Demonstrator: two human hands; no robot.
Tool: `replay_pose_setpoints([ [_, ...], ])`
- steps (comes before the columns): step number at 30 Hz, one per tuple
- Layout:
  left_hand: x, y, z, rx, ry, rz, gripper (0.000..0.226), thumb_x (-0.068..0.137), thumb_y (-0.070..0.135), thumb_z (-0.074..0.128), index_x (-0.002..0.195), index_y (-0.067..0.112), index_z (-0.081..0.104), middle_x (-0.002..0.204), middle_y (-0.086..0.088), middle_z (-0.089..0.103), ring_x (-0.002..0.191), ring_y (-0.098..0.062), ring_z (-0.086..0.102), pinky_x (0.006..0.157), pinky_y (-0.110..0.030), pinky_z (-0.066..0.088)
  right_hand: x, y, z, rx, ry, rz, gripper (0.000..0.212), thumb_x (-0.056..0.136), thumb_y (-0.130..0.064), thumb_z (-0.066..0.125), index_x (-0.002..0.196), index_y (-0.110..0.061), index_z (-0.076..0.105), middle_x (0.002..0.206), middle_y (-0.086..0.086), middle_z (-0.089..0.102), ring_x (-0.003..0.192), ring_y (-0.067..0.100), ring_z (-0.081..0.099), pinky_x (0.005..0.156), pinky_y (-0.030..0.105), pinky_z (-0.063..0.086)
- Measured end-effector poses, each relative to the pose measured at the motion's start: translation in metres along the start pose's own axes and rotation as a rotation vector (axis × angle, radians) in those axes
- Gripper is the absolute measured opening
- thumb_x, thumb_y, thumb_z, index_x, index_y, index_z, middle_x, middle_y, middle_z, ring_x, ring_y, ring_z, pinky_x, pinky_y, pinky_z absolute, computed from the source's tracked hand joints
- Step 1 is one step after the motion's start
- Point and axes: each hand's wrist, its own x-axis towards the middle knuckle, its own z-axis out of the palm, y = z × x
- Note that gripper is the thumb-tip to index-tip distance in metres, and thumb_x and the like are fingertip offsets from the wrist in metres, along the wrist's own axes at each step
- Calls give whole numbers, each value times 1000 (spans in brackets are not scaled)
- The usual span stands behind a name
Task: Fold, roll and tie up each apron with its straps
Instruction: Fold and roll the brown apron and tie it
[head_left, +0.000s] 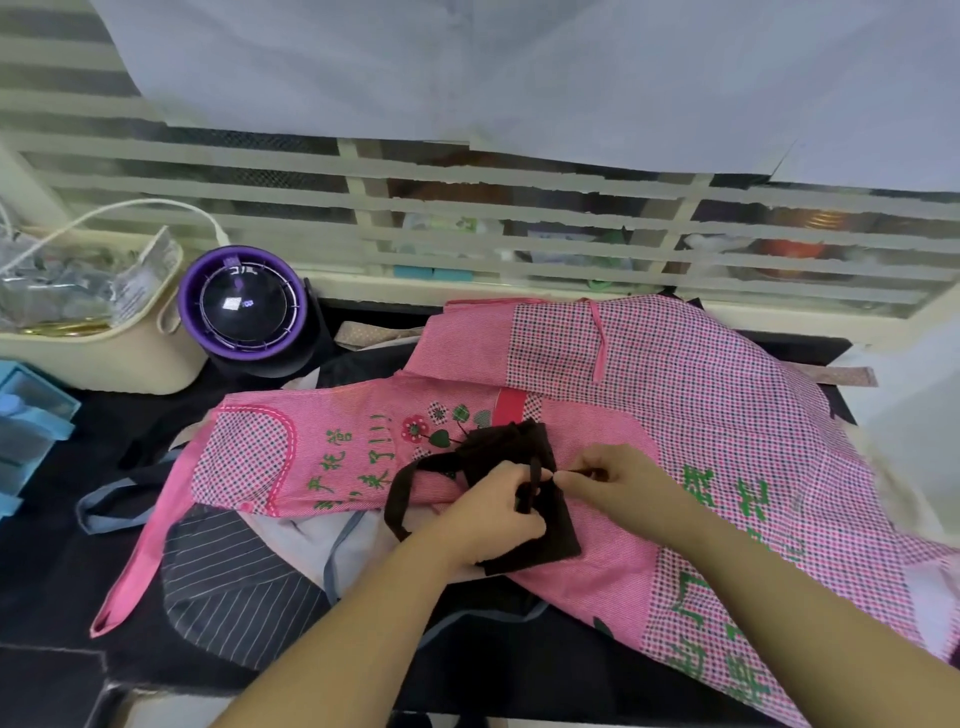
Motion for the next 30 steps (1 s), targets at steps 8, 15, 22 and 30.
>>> replay_pose_setpoints([
  [8,7,0,10,75,203,71,21,102,24,40,109,18,59,86,13,57,68,6,56,58,1,35,22,-48,-10,152,-171,-97,29,99,-31,44,97,-21,71,84,-9,62,72,5,54,73,19,47],
  [15,2,-4,11,-45,197,61,15,102,24,42,102,25,57,87,14,61,75,1,58,63,-7,39,39,-4,6,-291,-123,-249,32,85,-8,61,114,-20,67,115,-8,55,84,-5,47,75,11,37],
  [22,2,-7,8,-177,195,47,24,102,22,43,90,28,63,94,9,65,86,-6,63,75,-20,49,30,11,10,-57,184,-194,9,91,-16,61,91,-13,70,93,-5,67,68,-2,55,65,14,42],
  [30,4,-3,3,-272,179,-40,30,104,22,34,92,22,62,82,2,68,76,-7,65,71,-21,49,3,30,28,1026,161,305,25,97,-15,47,75,-8,57,49,1,42,44,13,37,44,23,33],
])
